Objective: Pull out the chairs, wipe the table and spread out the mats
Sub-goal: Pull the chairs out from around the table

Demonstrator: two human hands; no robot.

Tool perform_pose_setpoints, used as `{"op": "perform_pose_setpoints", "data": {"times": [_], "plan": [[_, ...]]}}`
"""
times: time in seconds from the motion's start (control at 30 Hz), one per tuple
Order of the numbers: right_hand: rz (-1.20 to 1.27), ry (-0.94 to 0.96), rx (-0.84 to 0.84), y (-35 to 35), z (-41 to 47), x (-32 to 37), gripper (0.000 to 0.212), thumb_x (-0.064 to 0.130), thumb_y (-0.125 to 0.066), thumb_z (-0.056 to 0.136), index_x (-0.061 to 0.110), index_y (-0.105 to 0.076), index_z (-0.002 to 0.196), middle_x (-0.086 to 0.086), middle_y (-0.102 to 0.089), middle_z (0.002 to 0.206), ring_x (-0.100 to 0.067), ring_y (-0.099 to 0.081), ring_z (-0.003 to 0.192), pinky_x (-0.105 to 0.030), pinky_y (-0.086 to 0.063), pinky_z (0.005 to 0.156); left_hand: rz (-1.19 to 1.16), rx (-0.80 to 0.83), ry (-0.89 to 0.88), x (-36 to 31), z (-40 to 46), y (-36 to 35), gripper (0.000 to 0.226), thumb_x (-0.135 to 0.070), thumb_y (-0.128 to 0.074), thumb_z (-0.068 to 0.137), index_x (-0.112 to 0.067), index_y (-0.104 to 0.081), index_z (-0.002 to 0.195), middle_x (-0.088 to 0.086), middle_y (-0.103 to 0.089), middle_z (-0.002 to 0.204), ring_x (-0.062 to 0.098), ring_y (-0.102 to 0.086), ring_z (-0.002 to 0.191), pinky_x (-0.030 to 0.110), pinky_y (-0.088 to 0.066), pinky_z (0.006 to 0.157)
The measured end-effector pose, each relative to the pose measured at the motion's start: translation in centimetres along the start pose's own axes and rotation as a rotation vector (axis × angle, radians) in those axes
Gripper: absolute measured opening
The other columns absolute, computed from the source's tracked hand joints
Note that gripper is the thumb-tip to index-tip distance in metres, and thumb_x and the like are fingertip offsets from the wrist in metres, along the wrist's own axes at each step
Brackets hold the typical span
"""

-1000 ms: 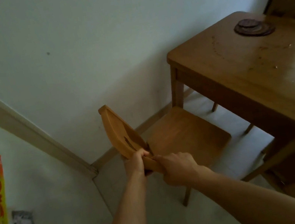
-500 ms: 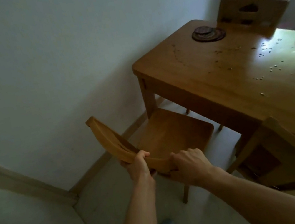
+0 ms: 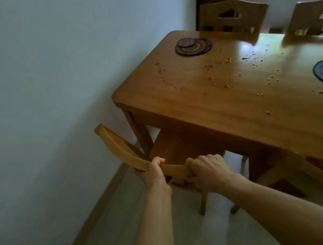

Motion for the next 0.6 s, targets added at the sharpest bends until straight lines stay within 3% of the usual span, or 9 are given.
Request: {"op": "perform_pose_setpoints", "data": {"times": [0.2, 0.27, 0.37, 0.43, 0.6], "plan": [[0.007, -0.082, -0.015, 2.0, 2.5, -2.8, 0.030, 0.052, -0.053, 0.091, 0.026, -0.053, 0.106, 0.004, -0.061, 0.093, -0.017, -0.059, 0.086, -0.031, -0.044, 0.073, 0.036, 0.017, 0.001, -2.1, 0.7, -4.3, 0.096, -0.027, -0.068, 0.051, -0.029, -0.037, 0.142, 0.011, -0.058, 0.122, 0.033, -0.061, 0.098, 0.038, -0.054, 0.061], [0.010, -0.106, -0.022, 2.5, 3.2, -3.6, 0.029, 0.051, -0.053, 0.091, 0.027, -0.054, 0.107, 0.005, -0.061, 0.092, -0.016, -0.059, 0.087, -0.030, -0.043, 0.071, 0.040, 0.029, 0.023, -2.3, 1.0, -5.5, 0.087, -0.027, -0.068, 0.055, -0.027, -0.042, 0.138, 0.011, -0.059, 0.119, 0.032, -0.061, 0.098, 0.043, -0.057, 0.070], [0.023, -0.120, -0.024, 2.8, 4.0, -4.4, 0.024, 0.046, -0.053, 0.091, 0.027, -0.055, 0.107, 0.005, -0.060, 0.092, -0.017, -0.060, 0.089, -0.031, -0.044, 0.073, 0.065, 0.032, 0.040, -2.6, 1.6, -6.5, 0.053, -0.020, -0.066, 0.075, -0.019, -0.048, 0.124, 0.013, -0.059, 0.110, 0.030, -0.060, 0.096, 0.049, -0.053, 0.090], [0.023, -0.124, -0.044, 3.0, 4.6, -4.8, 0.020, 0.041, -0.054, 0.091, 0.029, -0.054, 0.106, 0.006, -0.056, 0.088, -0.018, -0.060, 0.091, -0.031, -0.042, 0.070, 0.071, 0.028, 0.046, -2.9, 2.0, -7.0, 0.058, -0.020, -0.066, 0.075, -0.018, -0.047, 0.130, 0.012, -0.059, 0.108, 0.029, -0.059, 0.094, 0.048, -0.053, 0.090], [0.007, -0.136, -0.083, 3.2, 5.8, -5.6, 0.020, 0.036, -0.056, 0.090, 0.028, -0.054, 0.108, 0.006, -0.058, 0.092, -0.018, -0.057, 0.092, -0.031, -0.040, 0.069, 0.071, 0.039, 0.036, -3.9, 2.2, -8.3, 0.096, -0.026, -0.069, 0.054, -0.028, -0.036, 0.144, 0.011, -0.059, 0.118, 0.033, -0.060, 0.100, 0.051, -0.055, 0.086]]}}
Point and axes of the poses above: each hand's wrist, its own z-axis towards the middle knuckle, its own y-axis out of the back of the hand, x = y × z, the point moved 9 cm from there along z, towards the middle knuckle
